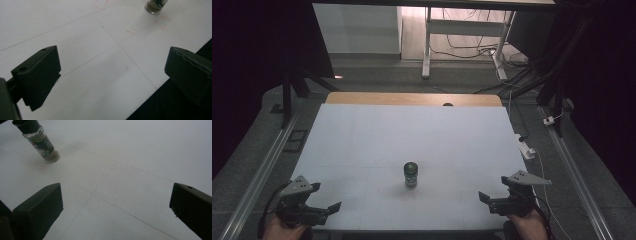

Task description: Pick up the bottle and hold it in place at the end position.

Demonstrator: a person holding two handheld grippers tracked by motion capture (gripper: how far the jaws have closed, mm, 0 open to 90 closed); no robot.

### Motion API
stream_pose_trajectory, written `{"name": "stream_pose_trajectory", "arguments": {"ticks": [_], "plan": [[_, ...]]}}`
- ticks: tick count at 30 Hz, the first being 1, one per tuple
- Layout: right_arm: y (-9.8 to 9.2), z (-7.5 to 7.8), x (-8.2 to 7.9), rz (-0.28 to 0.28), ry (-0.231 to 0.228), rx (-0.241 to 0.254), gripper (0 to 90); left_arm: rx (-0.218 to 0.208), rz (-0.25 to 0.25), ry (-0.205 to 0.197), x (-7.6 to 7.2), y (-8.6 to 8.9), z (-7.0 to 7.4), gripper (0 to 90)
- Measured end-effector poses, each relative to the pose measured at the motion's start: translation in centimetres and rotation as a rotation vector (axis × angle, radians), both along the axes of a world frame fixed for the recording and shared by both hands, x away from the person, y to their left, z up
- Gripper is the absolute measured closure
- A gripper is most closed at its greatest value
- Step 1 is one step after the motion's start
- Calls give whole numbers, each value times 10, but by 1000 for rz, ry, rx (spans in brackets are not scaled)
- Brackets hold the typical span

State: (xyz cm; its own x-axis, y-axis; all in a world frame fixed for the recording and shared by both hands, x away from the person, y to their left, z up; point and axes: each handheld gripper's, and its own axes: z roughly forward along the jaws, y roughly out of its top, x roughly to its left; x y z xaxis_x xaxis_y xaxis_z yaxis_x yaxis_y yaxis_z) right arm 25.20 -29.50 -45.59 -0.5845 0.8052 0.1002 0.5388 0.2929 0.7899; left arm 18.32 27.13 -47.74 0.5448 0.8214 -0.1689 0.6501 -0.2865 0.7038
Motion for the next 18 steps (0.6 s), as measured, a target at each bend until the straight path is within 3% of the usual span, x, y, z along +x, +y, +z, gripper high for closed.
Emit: {"name": "stream_pose_trajectory", "arguments": {"ticks": [18], "plan": [[1,-1,2,13,25,-5,0,27,-46,69,7,-4,-3,23]]}}
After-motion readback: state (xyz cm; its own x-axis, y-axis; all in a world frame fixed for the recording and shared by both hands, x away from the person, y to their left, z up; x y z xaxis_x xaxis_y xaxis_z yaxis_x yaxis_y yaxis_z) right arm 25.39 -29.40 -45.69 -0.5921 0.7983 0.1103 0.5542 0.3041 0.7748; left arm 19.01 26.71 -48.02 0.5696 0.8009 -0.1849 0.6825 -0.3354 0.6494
